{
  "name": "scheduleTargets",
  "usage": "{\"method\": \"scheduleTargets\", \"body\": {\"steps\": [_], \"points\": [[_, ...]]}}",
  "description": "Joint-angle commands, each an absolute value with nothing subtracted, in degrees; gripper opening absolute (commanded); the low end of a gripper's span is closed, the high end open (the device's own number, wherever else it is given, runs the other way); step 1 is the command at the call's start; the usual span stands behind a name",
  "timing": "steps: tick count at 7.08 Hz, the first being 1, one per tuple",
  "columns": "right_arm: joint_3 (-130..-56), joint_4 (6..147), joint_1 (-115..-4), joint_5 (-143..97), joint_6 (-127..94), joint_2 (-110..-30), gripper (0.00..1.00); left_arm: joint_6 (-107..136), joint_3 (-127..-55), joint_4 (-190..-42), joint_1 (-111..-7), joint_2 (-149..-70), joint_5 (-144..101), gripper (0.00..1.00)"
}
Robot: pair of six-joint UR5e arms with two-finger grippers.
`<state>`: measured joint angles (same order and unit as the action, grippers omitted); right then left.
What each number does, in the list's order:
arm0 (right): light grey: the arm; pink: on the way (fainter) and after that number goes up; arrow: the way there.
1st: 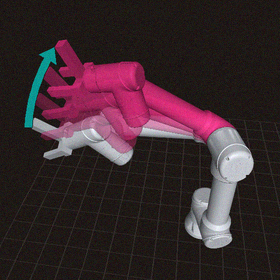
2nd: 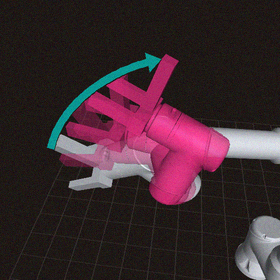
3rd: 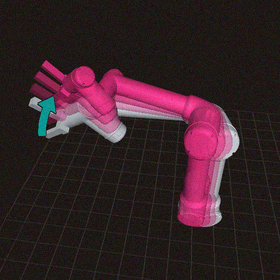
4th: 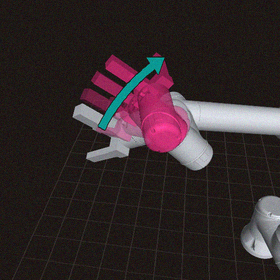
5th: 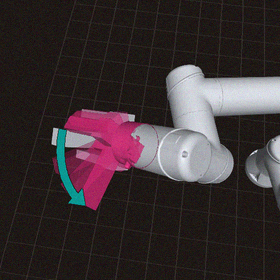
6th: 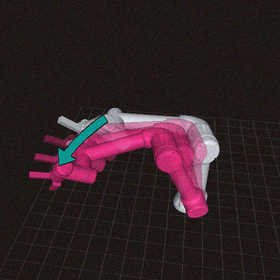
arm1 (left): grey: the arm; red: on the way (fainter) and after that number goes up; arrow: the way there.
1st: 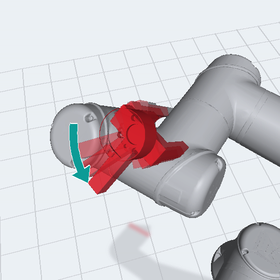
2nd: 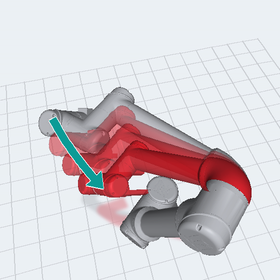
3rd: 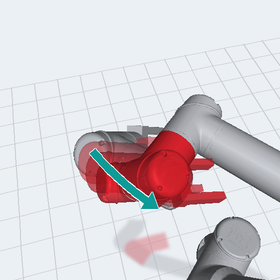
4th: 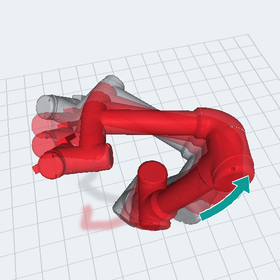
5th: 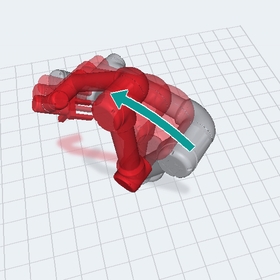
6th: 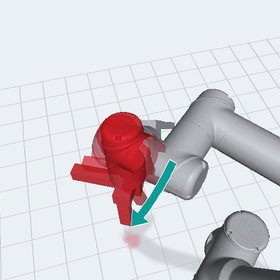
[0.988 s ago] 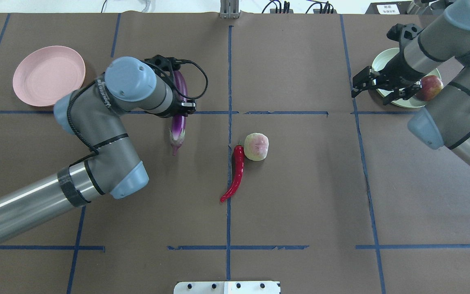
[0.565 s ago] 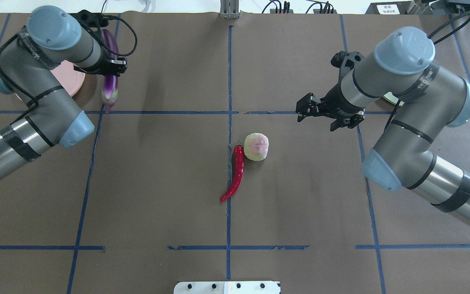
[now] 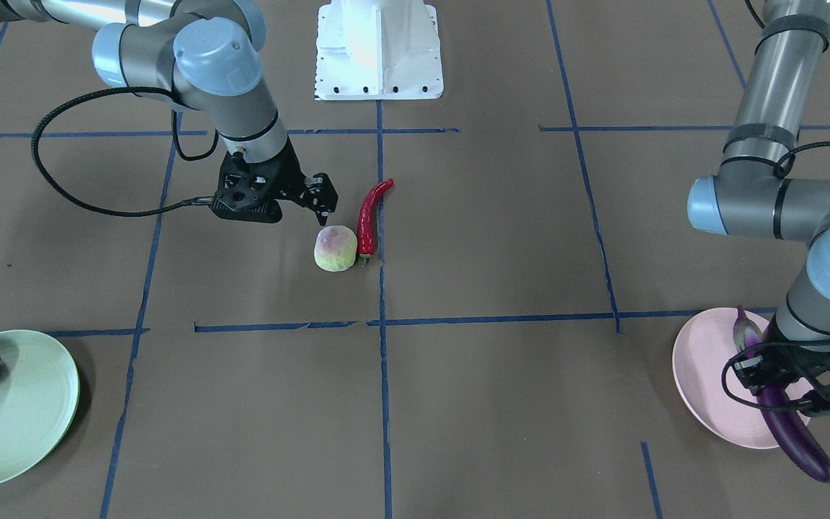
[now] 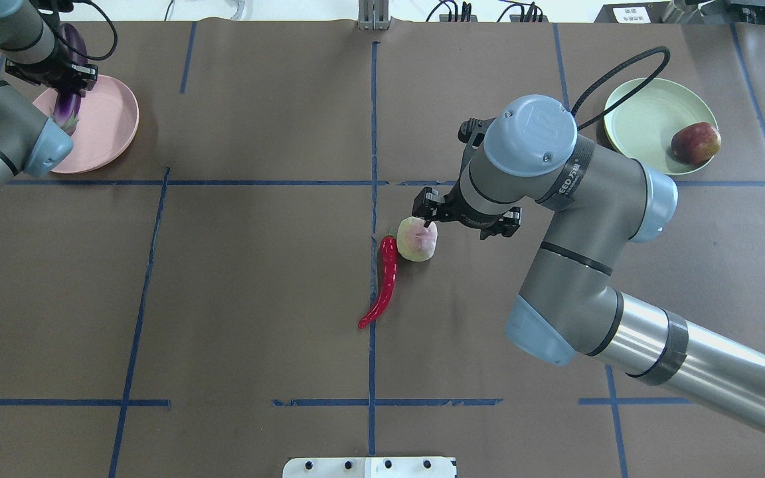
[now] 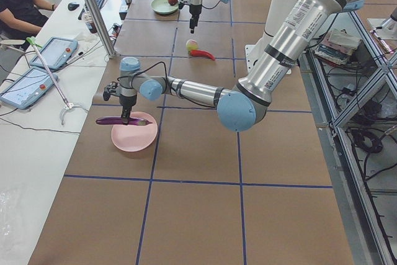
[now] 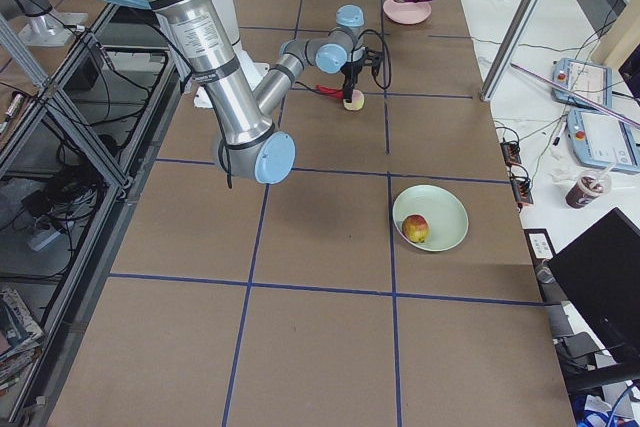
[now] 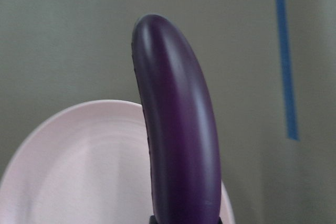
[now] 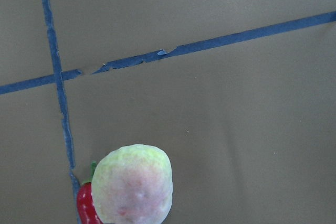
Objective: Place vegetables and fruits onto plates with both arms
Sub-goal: 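Place eggplant on pink plate with left gripper while right grasps peach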
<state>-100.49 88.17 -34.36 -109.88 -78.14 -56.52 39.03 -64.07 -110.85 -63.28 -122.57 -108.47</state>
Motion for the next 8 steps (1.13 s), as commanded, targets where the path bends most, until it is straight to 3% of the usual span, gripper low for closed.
{"method": "scheduleTargets", "body": {"steps": [1, 8], "points": [[-98.7, 88.9, -33.2, -107.5, -78.2, -55.4, 1.00, 37.5, -59.8, -114.7, -63.7, -122.6, -108.5, 0.99], [-88.1, 88.3, -29.7, -101.6, -79.5, -46.8, 1.00, 38.1, -59.6, -116.6, -62.7, -122.7, -108.4, 1.00]]}}
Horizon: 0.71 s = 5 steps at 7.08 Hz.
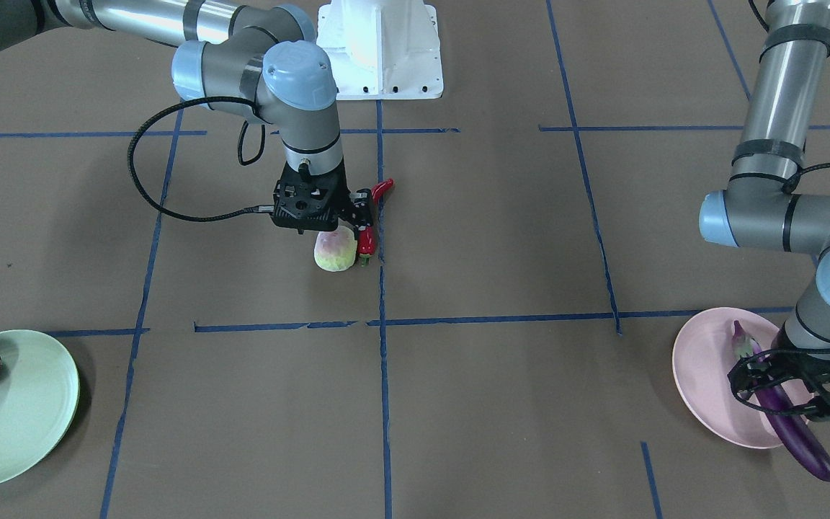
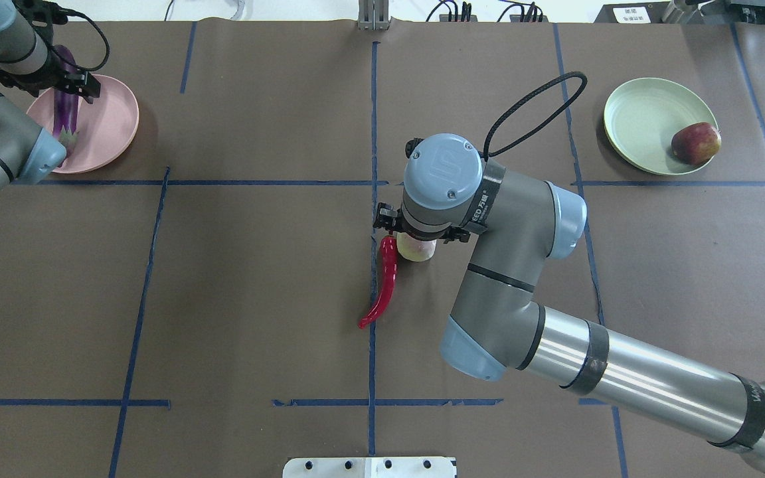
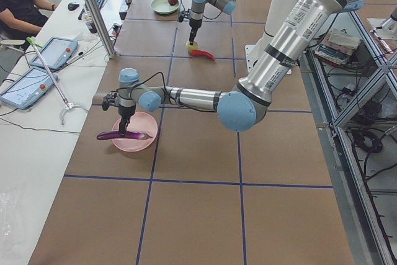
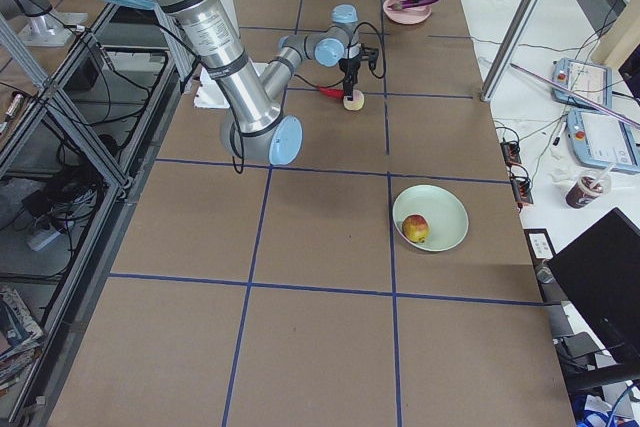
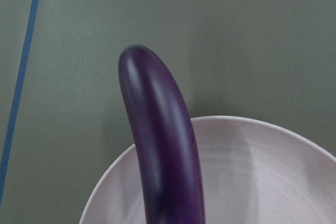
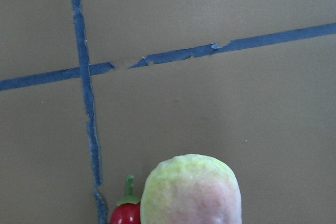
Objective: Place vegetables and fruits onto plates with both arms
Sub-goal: 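Carry peach to green plate with right gripper while left reaches for chili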
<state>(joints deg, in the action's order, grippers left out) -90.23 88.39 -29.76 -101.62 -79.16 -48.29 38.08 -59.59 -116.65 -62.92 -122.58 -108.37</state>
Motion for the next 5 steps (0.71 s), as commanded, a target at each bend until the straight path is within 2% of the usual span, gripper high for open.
{"method": "scheduleTargets", "body": {"steps": [1, 3, 4, 5], "points": [[-87.5, 88.3, -29.5, -101.6, -79.5, -46.8, 1.00, 38.6, -59.9, -116.6, -62.7, -123.1, -108.5, 1.00], [-86.2, 88.3, -28.9, -100.5, -78.9, -47.3, 1.00, 44.5, -61.7, -116.6, -60.3, -123.7, -108.7, 1.00], [-84.6, 88.3, -28.7, -99.9, -78.8, -46.6, 1.00, 49.5, -65.2, -116.0, -57.9, -123.6, -108.8, 1.00], [-84.3, 88.3, -28.7, -99.8, -78.8, -46.8, 0.95, 55.3, -68.0, -115.8, -54.4, -123.6, -108.8, 1.00]]}}
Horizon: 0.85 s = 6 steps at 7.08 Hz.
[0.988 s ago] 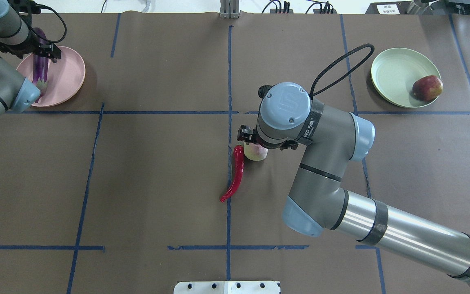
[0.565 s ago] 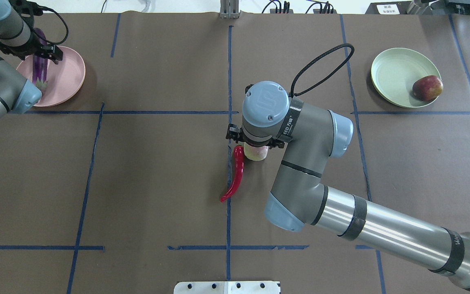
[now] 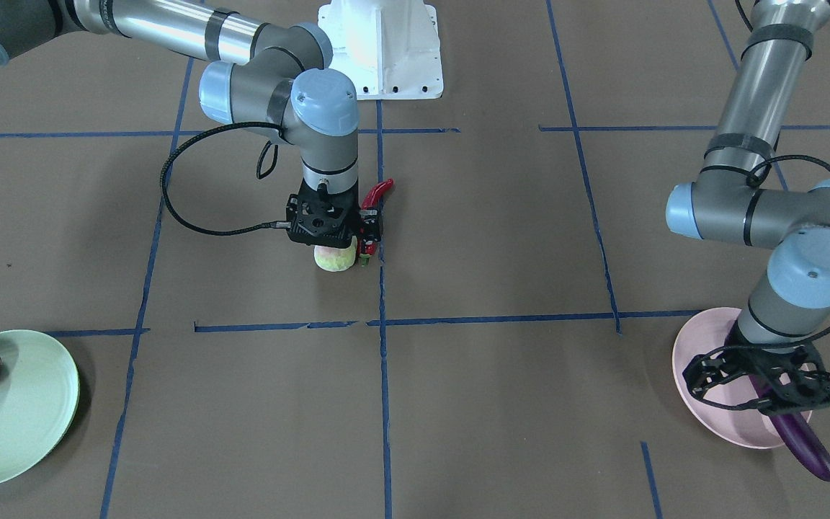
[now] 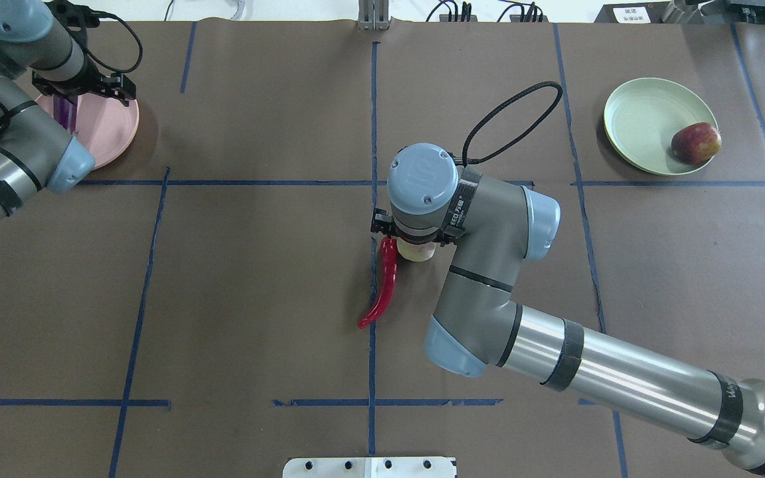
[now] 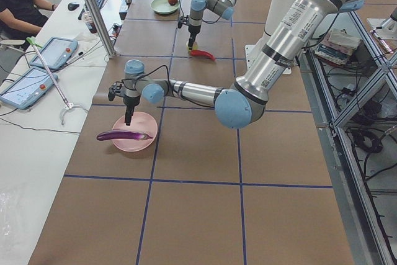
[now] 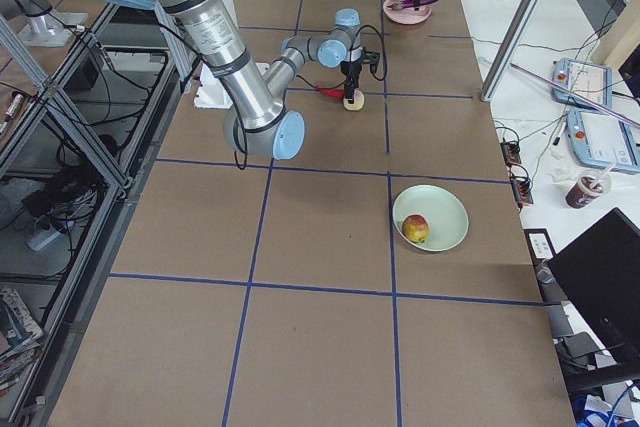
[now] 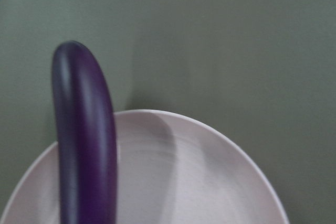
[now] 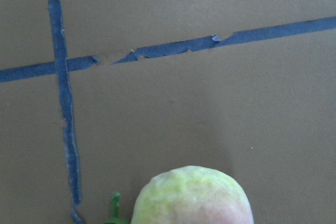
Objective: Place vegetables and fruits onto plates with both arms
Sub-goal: 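Carry peach to green plate with right gripper while left reaches for chili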
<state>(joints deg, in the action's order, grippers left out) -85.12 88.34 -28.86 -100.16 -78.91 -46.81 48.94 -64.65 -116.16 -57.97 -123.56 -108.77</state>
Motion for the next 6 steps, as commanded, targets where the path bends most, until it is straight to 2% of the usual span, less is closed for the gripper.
{"method": "scheduleTargets", "body": {"steps": [1, 2, 6], "points": [[-84.2, 88.3, -28.8, -99.8, -79.4, -46.6, 0.38, 58.4, -71.4, -115.8, -52.1, -123.6, -108.9, 1.00], [-84.4, 88.2, -28.9, -100.0, -78.9, -46.8, 0.01, 60.8, -75.0, -115.7, -51.2, -123.1, -110.5, 1.00], [-91.1, 88.3, -40.0, -105.9, -70.5, -53.9, 0.00, 82.7, -88.3, -115.7, -41.0, -123.2, -115.1, 1.00]]}}
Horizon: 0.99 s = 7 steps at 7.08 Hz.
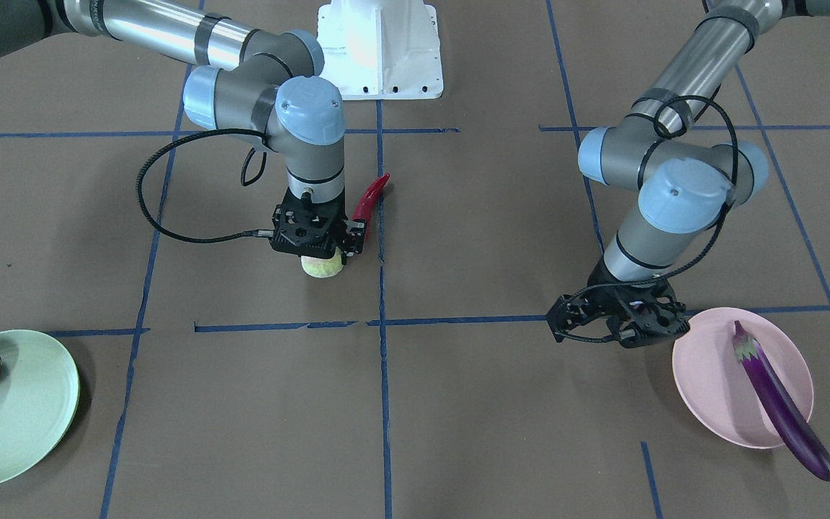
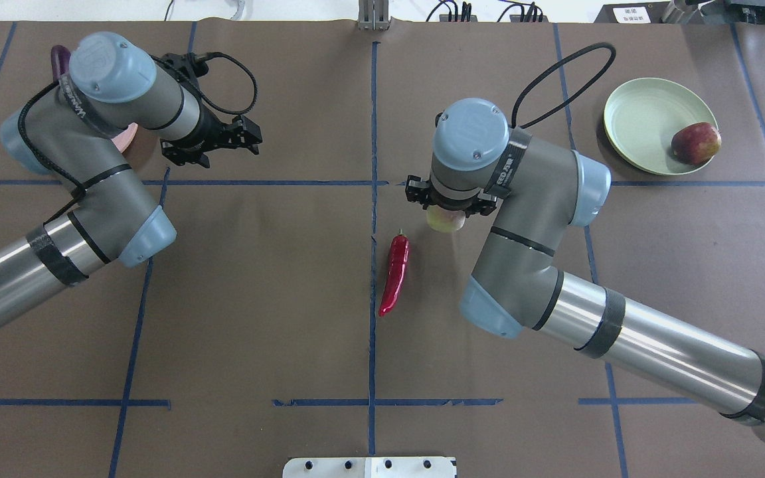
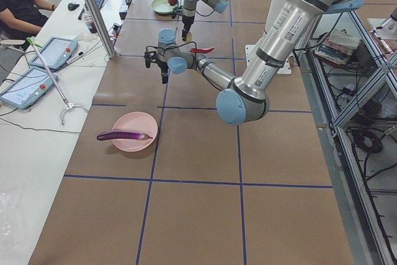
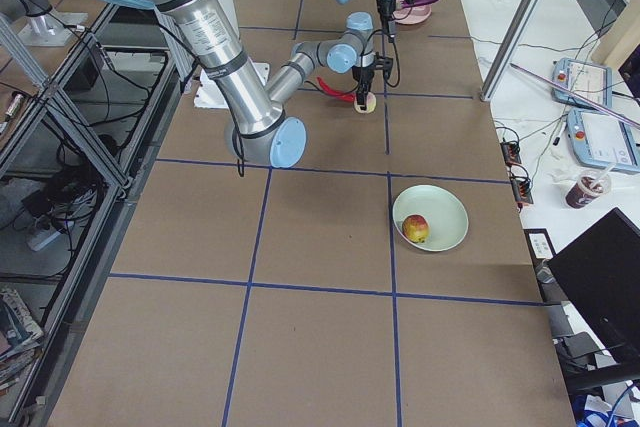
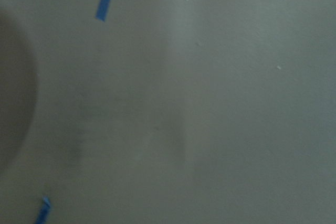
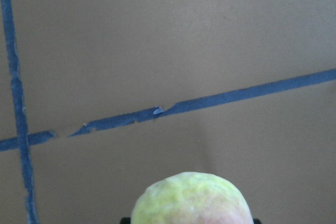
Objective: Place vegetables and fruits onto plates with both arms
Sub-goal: 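Carry peach to green plate with right gripper while left reaches for chili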
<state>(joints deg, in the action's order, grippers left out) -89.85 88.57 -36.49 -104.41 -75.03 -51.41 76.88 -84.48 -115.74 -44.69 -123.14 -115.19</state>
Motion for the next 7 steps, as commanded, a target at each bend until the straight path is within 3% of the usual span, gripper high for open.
{"method": "scheduleTargets", "body": {"steps": [1, 2, 4, 7], "points": [[-91.1, 88.2, -43.3, -105.9, -65.2, -56.0, 0.00, 84.6, -90.4, -115.0, -37.5, -123.6, -113.5, 1.00], [-89.7, 88.2, -47.4, -105.9, -58.5, -57.5, 0.00, 84.3, -92.2, -114.0, -34.1, -124.6, -113.1, 1.00], [-80.2, 87.1, -52.6, -106.2, -52.9, -57.6, 0.00, 79.1, -91.7, -114.1, -31.4, -129.4, -112.9, 0.99], [-70.6, 82.8, -60.3, -105.8, -51.8, -57.6, 0.00, 74.0, -88.5, -114.1, -22.6, -133.8, -93.9, 1.00]]}}
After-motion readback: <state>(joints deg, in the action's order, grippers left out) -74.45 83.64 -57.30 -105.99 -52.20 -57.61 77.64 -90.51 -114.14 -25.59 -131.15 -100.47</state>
